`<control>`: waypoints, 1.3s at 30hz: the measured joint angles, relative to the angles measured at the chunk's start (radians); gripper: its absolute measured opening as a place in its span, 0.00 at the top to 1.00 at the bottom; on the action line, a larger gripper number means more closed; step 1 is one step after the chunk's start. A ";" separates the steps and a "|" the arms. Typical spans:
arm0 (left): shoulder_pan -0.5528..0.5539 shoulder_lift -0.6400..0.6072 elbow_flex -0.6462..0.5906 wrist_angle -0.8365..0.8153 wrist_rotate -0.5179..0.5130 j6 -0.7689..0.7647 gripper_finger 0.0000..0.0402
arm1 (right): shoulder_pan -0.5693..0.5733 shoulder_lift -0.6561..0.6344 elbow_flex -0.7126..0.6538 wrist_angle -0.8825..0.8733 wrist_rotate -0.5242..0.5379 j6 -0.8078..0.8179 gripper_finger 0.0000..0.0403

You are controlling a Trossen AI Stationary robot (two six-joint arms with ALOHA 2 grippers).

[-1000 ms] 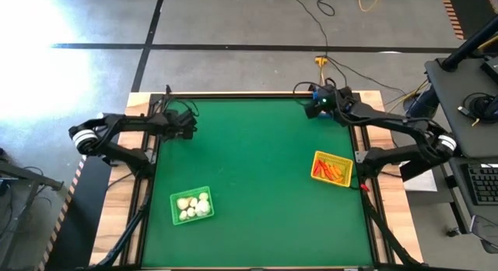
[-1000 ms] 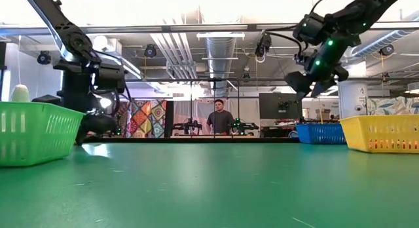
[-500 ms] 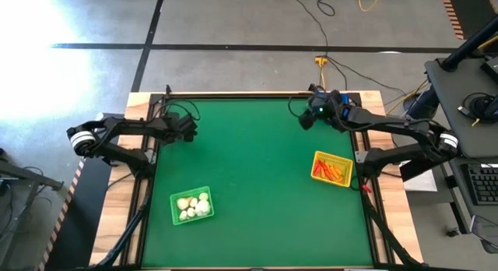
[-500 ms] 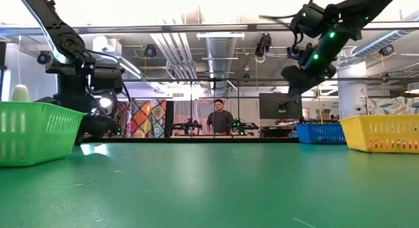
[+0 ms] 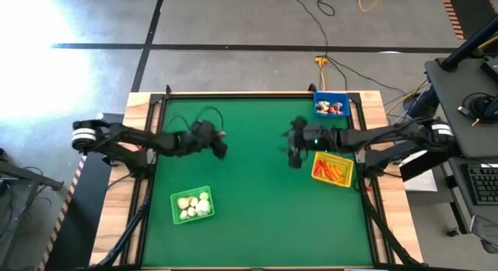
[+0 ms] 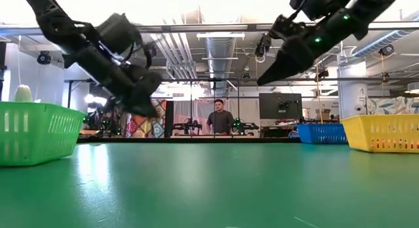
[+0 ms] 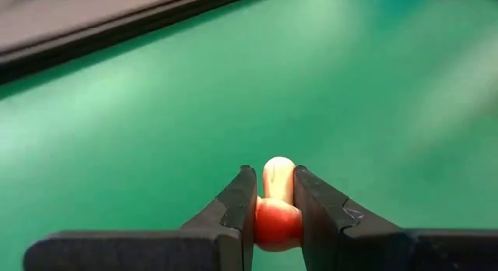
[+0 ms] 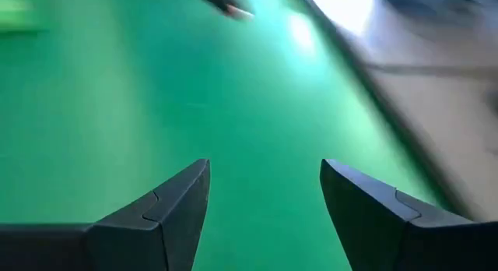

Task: Sort produce into baskets
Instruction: Put the red mushroom into the blue bin

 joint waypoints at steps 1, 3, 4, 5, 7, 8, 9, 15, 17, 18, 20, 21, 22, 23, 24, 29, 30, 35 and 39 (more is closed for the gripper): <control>-0.047 0.018 -0.002 0.066 0.008 0.035 0.87 | 0.020 0.017 -0.014 0.046 -0.056 -0.013 0.41; -0.127 0.060 0.000 0.181 0.014 0.104 0.87 | 0.047 0.059 -0.038 0.152 -0.160 -0.019 0.40; -0.162 0.087 0.001 0.227 0.015 0.138 0.87 | 0.057 0.090 -0.049 0.215 -0.192 -0.017 0.40; -0.192 0.115 0.000 0.275 0.013 0.164 0.87 | 0.066 0.122 -0.058 0.276 -0.217 -0.013 0.39; -0.239 0.178 -0.001 0.377 0.011 0.199 0.86 | 0.078 0.200 -0.071 0.362 -0.239 -0.009 0.38; -0.254 0.205 0.000 0.425 0.011 0.208 0.85 | 0.081 0.239 -0.071 0.399 -0.241 -0.005 0.38; -0.266 0.234 0.000 0.460 0.008 0.208 0.84 | 0.083 0.278 -0.071 0.437 -0.243 -0.003 0.37; -0.282 0.414 0.000 0.607 0.047 0.201 0.75 | 0.083 0.513 -0.068 0.773 -0.245 0.022 0.34; -0.282 0.459 0.000 0.659 0.075 0.200 0.72 | 0.081 0.580 -0.046 0.842 -0.246 0.036 0.34; -0.282 0.471 0.000 0.683 0.089 0.198 0.70 | 0.081 0.608 -0.032 0.847 -0.247 0.045 0.33; -0.282 0.473 0.000 0.728 0.105 0.197 0.67 | 0.078 0.655 0.004 0.845 -0.244 0.078 0.32; -0.282 0.465 0.001 0.734 0.116 0.201 0.65 | 0.078 0.676 0.020 0.840 -0.244 0.093 0.32; -0.282 0.454 0.001 0.731 0.117 0.207 0.64 | 0.078 0.694 0.039 0.839 -0.244 0.098 0.31; -0.282 0.439 -0.001 0.717 0.118 0.214 0.62 | 0.078 0.704 0.056 0.839 -0.244 0.098 0.30; -0.282 0.422 -0.004 0.706 0.118 0.221 0.60 | 0.078 0.716 0.069 0.839 -0.245 0.096 0.29; -0.285 0.258 -0.053 0.665 0.117 0.259 0.51 | 0.075 0.769 0.152 0.839 -0.312 0.103 0.26; -0.287 0.216 -0.072 0.658 0.116 0.266 0.50 | 0.073 0.789 0.172 0.839 -0.327 0.115 0.26; -0.295 0.001 -0.178 0.662 0.121 0.289 0.48 | 0.072 0.914 0.278 0.830 -0.349 0.121 0.28; -0.298 -0.147 -0.272 0.652 0.121 0.244 0.48 | 0.072 1.000 0.362 0.832 -0.383 0.147 0.32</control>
